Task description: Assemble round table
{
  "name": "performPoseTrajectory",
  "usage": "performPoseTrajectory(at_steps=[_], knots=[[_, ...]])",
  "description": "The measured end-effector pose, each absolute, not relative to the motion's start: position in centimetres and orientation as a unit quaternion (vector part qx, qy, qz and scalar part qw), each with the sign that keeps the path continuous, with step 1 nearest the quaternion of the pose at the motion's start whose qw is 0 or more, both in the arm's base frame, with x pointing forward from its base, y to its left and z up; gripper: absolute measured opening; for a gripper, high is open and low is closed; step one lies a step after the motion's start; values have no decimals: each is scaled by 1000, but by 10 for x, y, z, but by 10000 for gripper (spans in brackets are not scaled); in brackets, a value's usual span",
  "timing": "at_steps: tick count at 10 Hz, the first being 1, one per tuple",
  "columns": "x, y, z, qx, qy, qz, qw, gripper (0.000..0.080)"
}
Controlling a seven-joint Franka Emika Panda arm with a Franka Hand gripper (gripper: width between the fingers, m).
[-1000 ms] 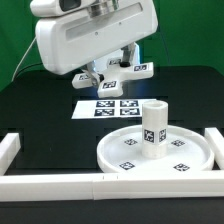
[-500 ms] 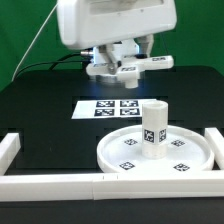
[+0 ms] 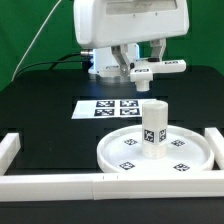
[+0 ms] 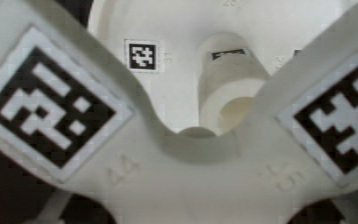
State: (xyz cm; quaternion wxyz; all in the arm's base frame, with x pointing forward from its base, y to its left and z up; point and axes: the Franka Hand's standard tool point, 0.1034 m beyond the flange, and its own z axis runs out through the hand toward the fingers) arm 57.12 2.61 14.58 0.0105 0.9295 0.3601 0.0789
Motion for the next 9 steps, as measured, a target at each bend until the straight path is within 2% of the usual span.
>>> performPoseTrajectory(at_steps=[9], knots=[[559,37,117,931,361,58,5,448]])
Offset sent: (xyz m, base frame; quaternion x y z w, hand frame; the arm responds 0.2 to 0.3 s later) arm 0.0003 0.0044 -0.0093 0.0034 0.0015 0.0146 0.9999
